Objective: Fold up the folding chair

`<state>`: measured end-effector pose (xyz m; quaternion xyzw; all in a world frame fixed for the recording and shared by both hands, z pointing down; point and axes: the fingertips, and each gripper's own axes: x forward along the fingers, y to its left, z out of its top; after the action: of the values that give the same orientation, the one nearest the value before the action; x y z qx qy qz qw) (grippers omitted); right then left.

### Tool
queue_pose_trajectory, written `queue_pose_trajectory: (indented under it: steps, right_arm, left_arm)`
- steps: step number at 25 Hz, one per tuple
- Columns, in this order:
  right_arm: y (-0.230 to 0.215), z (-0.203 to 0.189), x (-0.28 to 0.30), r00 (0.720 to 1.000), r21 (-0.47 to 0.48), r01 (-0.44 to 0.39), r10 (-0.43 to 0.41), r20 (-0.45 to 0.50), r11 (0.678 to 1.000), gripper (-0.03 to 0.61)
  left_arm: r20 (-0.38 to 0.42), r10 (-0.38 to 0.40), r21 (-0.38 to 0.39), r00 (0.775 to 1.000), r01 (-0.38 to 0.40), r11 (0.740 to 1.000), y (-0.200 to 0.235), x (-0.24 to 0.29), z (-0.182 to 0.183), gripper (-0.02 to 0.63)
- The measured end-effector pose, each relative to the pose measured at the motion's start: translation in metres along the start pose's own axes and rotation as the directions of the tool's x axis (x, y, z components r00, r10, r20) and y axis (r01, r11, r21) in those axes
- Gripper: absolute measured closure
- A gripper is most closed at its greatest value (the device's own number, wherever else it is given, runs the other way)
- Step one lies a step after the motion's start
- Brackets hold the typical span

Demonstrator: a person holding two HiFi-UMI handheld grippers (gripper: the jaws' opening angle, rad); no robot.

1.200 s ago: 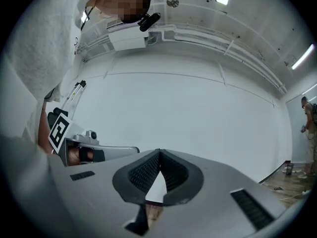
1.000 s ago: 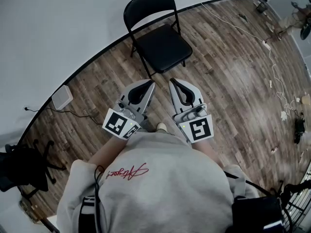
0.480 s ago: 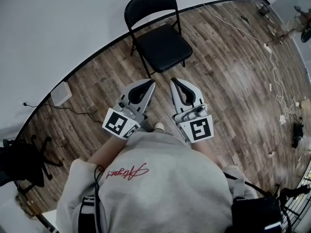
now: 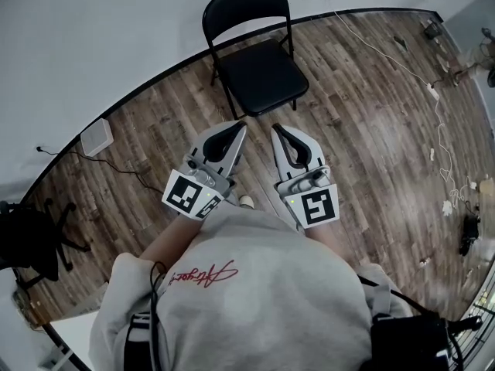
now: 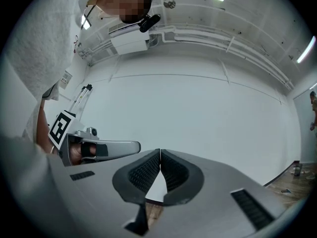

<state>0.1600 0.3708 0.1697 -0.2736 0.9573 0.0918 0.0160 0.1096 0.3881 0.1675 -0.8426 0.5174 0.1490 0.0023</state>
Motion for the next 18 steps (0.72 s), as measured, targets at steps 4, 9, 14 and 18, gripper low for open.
queue_pose_trajectory:
  steps: [4,9,14,18]
  right_arm:
    - [-0.006,-0.004,0.008,1.0,0.012,-0.017,0.017,0.011,1.0,0.563]
    - [-0.022,-0.013,0.04,1.0,0.021,-0.009,0.009,0.023,1.0,0.563]
    - [-0.043,-0.031,0.093,1.0,0.01,0.014,-0.014,0.015,1.0,0.563]
    - [-0.072,-0.047,0.154,0.999,0.009,0.049,-0.049,0.002,0.999,0.563]
  left_arm:
    - [-0.003,0.021,0.003,1.0,-0.021,1.0,0.008,0.006,-0.001,0.598]
    - [-0.017,0.024,0.031,1.0,-0.024,0.999,0.039,0.023,-0.006,0.598]
    - [-0.045,0.019,0.019,0.999,-0.019,1.0,0.094,0.049,-0.019,0.597]
    - [-0.061,0.009,0.015,0.998,-0.008,1.0,0.155,0.083,-0.023,0.598]
